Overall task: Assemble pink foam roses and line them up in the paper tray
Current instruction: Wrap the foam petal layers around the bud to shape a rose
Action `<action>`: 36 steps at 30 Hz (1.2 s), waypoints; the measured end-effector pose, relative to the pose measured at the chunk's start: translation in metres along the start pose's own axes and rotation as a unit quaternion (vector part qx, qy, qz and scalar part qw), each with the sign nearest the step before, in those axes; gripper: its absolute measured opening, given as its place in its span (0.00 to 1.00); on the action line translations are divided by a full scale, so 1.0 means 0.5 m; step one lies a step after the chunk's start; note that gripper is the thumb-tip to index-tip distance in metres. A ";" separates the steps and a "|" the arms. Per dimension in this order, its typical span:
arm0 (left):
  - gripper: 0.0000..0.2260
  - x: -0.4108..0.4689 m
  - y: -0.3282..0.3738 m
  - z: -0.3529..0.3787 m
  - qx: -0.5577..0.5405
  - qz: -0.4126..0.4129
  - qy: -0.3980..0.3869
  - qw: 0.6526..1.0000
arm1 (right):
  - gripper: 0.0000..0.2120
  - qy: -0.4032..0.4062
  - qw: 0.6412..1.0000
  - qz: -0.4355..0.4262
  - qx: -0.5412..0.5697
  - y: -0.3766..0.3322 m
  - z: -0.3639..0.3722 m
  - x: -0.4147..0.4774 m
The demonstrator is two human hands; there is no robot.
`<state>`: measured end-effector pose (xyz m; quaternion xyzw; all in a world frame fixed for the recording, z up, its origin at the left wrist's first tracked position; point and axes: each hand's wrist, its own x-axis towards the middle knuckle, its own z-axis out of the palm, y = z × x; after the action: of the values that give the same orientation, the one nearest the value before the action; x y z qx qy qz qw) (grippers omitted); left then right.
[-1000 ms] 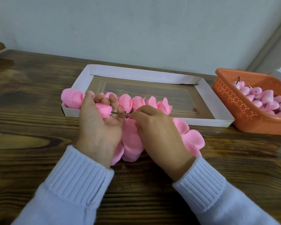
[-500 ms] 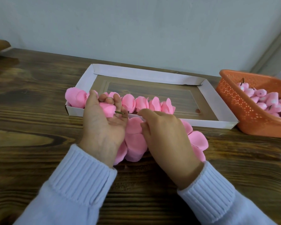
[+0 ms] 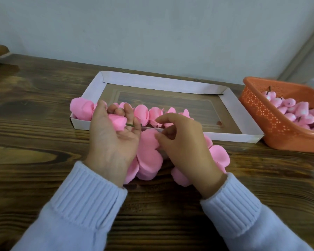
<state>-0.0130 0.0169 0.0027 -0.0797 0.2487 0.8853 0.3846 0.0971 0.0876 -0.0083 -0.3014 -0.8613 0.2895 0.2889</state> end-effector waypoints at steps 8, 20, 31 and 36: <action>0.19 -0.004 0.000 0.000 -0.017 -0.001 -0.006 1.000 | 0.08 -0.064 0.998 0.001 -0.020 -0.011 -0.016 0.001; 0.26 -0.017 -0.006 0.007 -0.004 0.025 -0.049 0.998 | 0.10 -0.036 0.782 0.350 0.514 -0.006 -0.049 0.012; 0.27 -0.042 -0.035 0.012 0.209 0.163 -0.169 0.949 | 0.13 -0.024 0.953 0.184 0.239 -0.011 -0.047 -0.017; 0.22 -0.053 -0.048 0.009 0.319 0.263 -0.181 0.892 | 0.18 0.046 0.883 0.216 0.413 -0.011 -0.035 -0.015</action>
<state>0.0230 0.0162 0.0065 0.2771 0.4559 0.8261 0.1812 0.1120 0.0844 0.0047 -0.3464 -0.5628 0.6604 0.3565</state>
